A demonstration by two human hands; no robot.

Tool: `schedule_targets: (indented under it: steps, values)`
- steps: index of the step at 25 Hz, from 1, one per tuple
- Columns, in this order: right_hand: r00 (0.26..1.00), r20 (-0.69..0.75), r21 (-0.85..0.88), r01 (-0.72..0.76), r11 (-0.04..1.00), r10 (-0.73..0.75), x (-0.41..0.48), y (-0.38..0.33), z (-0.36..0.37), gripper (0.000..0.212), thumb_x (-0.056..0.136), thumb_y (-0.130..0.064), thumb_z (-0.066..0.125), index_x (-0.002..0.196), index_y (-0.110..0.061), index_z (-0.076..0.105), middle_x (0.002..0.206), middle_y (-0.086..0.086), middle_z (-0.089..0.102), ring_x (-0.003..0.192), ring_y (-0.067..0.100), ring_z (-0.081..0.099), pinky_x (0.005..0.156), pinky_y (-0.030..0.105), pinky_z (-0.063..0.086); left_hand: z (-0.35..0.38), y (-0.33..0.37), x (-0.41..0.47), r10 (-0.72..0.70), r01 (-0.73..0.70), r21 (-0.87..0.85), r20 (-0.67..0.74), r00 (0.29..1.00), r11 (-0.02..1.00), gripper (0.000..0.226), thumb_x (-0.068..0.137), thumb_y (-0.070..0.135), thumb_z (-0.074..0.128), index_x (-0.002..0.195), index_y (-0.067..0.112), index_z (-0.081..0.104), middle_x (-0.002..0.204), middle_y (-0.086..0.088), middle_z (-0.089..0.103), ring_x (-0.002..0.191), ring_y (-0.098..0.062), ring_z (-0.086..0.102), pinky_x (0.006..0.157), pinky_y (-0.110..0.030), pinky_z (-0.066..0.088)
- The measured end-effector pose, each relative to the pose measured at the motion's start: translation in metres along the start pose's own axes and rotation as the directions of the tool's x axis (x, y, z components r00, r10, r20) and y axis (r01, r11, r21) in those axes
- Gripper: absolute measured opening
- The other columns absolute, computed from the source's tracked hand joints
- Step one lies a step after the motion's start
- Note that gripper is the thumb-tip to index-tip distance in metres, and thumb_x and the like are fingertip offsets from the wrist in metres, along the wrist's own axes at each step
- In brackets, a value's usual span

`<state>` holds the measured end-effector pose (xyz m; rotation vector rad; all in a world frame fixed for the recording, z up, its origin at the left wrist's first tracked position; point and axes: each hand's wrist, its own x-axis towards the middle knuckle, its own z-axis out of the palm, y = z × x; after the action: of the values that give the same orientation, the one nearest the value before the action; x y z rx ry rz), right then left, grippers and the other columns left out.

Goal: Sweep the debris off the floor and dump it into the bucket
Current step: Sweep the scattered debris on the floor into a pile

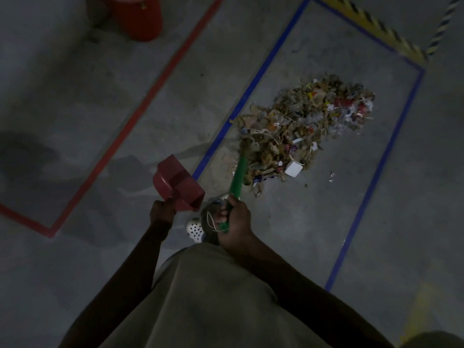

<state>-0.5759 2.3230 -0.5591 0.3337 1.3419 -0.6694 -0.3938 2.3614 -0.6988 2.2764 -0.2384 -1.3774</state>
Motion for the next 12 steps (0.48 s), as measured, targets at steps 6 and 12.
schedule_targets:
  steps: [6, 12]
  values:
    - [0.997, 0.06, 0.246, 0.038, 0.969, -0.055, -0.034, -0.008, 0.017, 0.036, 0.107, -0.024, 0.044, 0.072, -0.015, 0.044, 0.041, -0.004, 0.043, 0.026, 0.006, 0.034, 0.028, 0.015, 0.028, -0.006, -0.014, -0.01, -0.001, 0.001, -0.002, 0.022, 1.0, 1.0, 0.033, 0.096, 0.041, 0.058, 0.075, 0.016, 0.058, 0.09, -0.011, 0.062, 0.08, -0.022, 0.055, 0.073, -0.033, 0.043]
    - [0.988, 0.088, 0.309, 0.095, 0.946, -0.128, -0.044, -0.022, -0.01, 0.033, 0.107, -0.02, 0.041, 0.074, -0.017, 0.042, 0.052, -0.004, 0.037, 0.03, 0.006, 0.033, 0.029, 0.017, 0.028, -0.009, -0.023, -0.028, 0.019, -0.019, -0.046, 0.002, 1.0, 0.999, 0.045, 0.095, 0.04, 0.061, 0.081, -0.003, 0.065, 0.074, -0.016, 0.061, 0.064, -0.026, 0.052, 0.062, -0.036, 0.037]
